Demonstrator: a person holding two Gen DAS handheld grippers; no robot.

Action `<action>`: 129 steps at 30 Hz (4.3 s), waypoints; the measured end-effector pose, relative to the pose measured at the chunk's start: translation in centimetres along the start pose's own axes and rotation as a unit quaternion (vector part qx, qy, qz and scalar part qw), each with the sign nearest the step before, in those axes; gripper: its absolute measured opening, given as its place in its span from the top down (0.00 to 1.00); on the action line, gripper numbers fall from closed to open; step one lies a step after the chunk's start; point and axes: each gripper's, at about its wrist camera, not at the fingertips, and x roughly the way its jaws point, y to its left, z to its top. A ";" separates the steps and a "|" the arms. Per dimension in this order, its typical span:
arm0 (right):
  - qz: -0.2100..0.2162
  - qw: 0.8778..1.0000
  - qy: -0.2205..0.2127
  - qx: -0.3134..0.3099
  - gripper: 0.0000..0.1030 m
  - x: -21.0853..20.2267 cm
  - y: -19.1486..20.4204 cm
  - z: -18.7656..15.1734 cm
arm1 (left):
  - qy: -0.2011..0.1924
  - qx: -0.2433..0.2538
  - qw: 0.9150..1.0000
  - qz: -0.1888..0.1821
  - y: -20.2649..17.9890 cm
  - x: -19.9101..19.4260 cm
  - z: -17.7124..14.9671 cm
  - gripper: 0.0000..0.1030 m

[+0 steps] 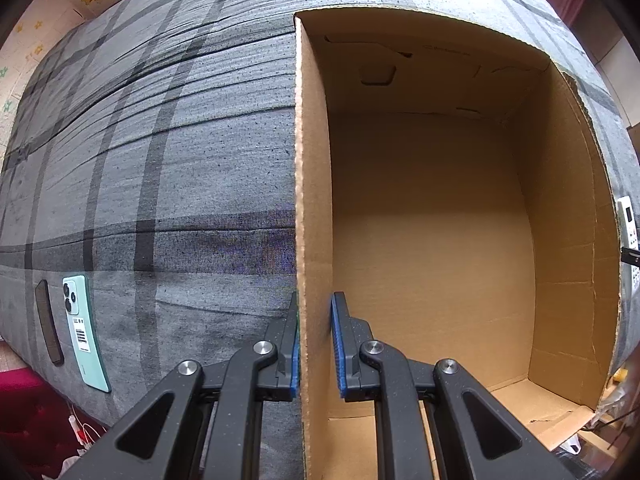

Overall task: Organize rigid objects
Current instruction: 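Grasp the white remote with the right gripper while the left gripper holds the box wall, then carry the white remote over the box with the right gripper, then open the right gripper to drop the remote into the box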

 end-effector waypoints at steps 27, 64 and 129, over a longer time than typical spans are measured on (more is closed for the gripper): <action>0.021 0.999 -0.049 -0.005 0.51 -9.6 8.3 -2.2 | 0.002 0.014 1.000 0.004 -0.4 -0.3 0.0 0.87; 0.079 0.986 0.014 -0.148 0.51 -2.5 29.1 5.9 | -0.005 0.004 1.000 -0.006 0.1 -0.2 -0.1 0.87; 0.086 0.984 -0.068 -0.140 0.39 -8.0 25.8 2.1 | 0.001 -0.001 1.000 0.006 -0.3 -0.1 0.0 0.88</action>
